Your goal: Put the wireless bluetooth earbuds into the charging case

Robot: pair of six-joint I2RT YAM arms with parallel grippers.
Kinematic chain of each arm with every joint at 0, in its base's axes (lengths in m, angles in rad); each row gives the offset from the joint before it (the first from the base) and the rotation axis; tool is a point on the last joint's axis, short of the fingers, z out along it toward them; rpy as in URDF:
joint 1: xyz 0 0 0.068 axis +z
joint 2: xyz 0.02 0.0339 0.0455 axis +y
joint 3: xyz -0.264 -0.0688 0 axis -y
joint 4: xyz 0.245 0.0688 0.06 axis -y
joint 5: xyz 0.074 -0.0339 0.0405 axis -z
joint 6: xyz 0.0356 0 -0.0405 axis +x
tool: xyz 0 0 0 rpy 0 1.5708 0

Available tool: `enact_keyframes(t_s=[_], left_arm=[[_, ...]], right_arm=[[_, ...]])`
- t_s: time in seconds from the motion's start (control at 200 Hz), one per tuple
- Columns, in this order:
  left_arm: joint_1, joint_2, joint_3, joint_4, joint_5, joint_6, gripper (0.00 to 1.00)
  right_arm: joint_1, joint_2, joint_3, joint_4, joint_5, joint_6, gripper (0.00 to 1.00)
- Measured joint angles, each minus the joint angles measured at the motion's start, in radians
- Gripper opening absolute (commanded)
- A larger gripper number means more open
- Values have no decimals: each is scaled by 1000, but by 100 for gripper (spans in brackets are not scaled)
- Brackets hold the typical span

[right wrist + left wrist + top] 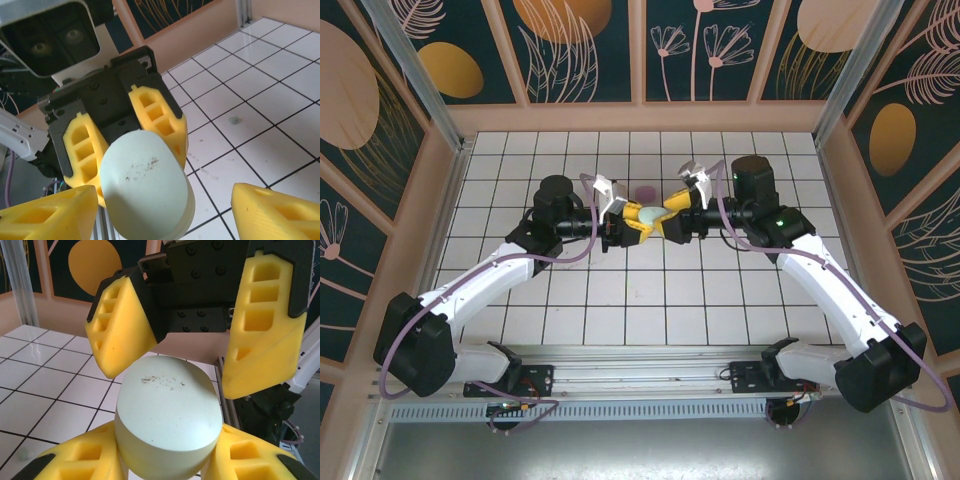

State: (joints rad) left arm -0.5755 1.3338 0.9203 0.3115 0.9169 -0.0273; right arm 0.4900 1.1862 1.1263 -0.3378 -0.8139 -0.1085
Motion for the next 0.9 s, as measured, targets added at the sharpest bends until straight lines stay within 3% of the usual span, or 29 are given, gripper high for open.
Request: enact_keyframes(t_s=[0.375, 0.711, 0.896], left_arm=[[0, 0, 10, -34, 30, 2, 23], [3, 0, 15, -40, 21, 1, 23], [12, 0, 15, -49, 17, 2, 23]], right_arm=[[17, 0, 3, -100, 24, -99, 62], [32, 2, 24, -115, 35, -92, 37], [29, 26, 37, -116, 23, -79, 37]])
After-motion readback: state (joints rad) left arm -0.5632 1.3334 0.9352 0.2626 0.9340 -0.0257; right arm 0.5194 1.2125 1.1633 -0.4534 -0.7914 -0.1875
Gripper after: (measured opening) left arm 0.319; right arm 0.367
